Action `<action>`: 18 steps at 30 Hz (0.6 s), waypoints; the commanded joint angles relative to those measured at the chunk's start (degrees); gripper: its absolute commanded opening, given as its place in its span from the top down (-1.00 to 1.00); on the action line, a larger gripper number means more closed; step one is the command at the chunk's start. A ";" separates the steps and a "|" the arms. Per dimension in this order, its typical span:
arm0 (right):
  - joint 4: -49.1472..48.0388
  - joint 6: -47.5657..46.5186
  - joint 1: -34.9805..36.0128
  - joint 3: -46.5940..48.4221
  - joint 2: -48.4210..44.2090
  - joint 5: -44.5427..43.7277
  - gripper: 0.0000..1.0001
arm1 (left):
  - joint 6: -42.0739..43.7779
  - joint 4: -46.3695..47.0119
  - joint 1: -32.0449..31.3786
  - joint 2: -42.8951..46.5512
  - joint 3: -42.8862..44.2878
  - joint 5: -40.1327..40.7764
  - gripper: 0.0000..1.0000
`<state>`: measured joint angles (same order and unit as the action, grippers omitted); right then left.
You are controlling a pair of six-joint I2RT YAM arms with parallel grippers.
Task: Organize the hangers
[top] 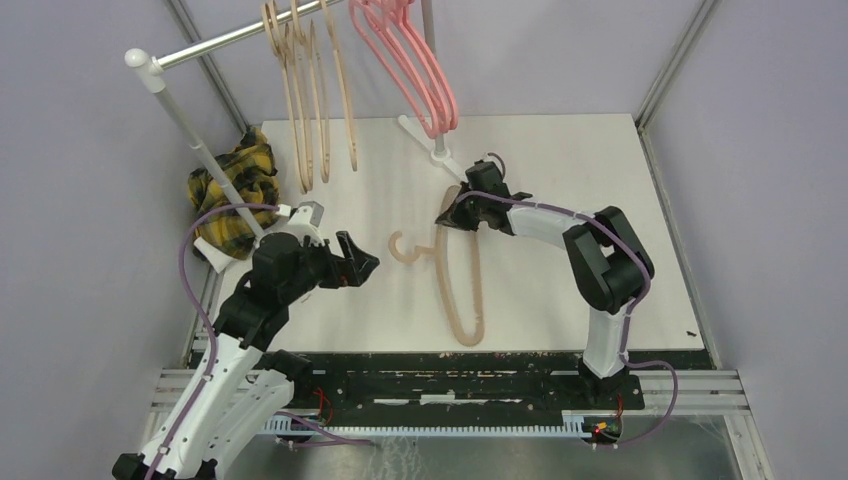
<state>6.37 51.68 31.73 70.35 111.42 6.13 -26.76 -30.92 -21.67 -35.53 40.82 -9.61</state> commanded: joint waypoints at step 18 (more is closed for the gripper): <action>-33.26 35.07 1.42 7.63 -2.95 11.03 0.98 | -2.49 12.44 -2.22 -3.48 -3.79 -4.24 -0.98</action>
<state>-21.06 82.83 32.25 74.76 109.34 17.47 -27.94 -23.09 -22.76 -37.87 37.89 -13.30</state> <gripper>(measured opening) 0.041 0.993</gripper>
